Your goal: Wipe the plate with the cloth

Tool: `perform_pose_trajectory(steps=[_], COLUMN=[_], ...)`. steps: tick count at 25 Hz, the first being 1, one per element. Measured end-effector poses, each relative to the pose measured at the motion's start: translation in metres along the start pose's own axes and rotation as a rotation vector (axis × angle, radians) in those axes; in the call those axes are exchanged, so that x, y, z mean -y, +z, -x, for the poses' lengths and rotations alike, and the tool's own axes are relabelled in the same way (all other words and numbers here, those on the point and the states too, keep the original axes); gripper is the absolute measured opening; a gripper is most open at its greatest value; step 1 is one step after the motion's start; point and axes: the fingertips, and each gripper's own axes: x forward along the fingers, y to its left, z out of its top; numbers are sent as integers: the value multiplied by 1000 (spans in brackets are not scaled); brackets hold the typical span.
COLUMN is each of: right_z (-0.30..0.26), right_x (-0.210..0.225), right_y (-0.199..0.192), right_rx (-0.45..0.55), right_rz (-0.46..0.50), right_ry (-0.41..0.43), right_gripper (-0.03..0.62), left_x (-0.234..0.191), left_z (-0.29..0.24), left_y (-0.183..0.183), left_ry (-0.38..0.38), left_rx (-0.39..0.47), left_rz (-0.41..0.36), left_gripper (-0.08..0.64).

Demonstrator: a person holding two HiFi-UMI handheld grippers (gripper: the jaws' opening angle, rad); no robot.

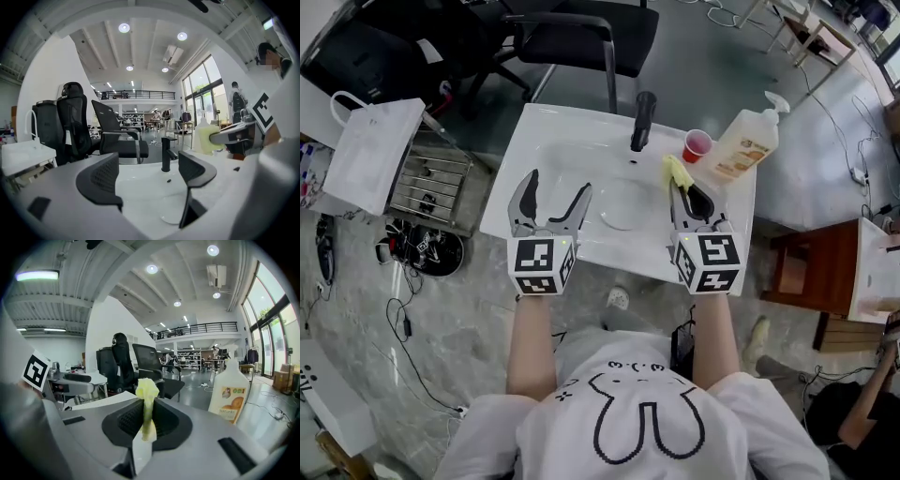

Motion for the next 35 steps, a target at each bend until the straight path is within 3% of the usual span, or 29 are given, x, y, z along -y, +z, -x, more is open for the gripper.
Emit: perform_pose_trajectory(steps=[6, 14, 30, 35], right_z=[-23, -37, -87, -95], right_x=[3, 1, 8, 8], right_y=[-48, -98, -182, -210], right_rx=[-114, -216, -504, -636], right_rz=[-19, -113, -174, -190], right_ry=[31, 31, 7, 30], right_gripper=[51, 51, 51, 51], left_x=[2, 6, 15, 28], left_z=[-23, -36, -107, -123], left_y=[-41, -84, -154, -174], left_ry=[-4, -43, -236, -341], left_rx=[-88, -200, -472, -579], left_rz=[89, 109, 89, 61], left_gripper=[400, 400, 400, 400])
